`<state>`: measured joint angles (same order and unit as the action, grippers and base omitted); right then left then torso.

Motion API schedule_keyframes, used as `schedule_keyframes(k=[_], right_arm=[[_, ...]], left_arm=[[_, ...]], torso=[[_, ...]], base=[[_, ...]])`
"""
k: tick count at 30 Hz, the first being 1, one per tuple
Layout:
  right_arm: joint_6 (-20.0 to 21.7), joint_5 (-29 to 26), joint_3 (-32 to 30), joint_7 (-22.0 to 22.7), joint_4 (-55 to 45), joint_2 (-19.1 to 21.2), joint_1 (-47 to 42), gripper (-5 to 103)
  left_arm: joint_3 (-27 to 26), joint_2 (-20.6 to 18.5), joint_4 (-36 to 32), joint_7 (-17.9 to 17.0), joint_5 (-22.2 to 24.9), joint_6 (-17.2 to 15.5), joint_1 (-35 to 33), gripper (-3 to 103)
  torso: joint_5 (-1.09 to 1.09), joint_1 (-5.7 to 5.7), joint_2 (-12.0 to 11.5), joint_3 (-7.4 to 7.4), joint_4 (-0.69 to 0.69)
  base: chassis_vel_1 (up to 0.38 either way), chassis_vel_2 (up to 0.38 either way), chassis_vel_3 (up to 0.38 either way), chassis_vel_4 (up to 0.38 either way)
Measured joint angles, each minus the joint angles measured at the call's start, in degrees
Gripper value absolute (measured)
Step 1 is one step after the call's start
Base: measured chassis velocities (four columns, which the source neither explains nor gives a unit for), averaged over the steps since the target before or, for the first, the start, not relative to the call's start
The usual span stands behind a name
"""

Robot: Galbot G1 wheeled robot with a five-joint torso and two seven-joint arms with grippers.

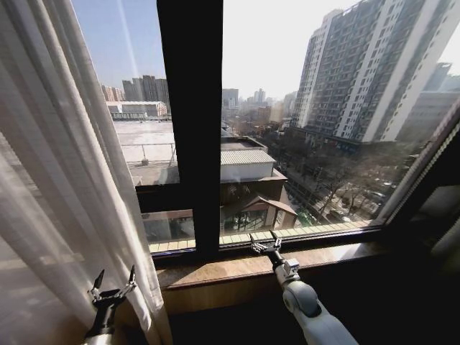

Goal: Open the curtains by pulling them apart, changing their state from closed to fully open.

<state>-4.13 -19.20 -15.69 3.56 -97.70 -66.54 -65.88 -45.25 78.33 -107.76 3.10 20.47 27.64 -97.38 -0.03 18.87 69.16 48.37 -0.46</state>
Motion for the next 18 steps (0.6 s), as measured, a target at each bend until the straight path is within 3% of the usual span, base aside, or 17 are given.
schedule_keyframes(k=[18], right_arm=[[0.0,0.0,0.0,0.0,0.0,0.0,0.0,100]], left_arm=[[0.0,0.0,0.0,0.0,0.0,0.0,0.0,100]], torso=[[0.02,0.00,0.0,0.00,0.00]], base=[[0.000,0.000,0.000,0.000]])
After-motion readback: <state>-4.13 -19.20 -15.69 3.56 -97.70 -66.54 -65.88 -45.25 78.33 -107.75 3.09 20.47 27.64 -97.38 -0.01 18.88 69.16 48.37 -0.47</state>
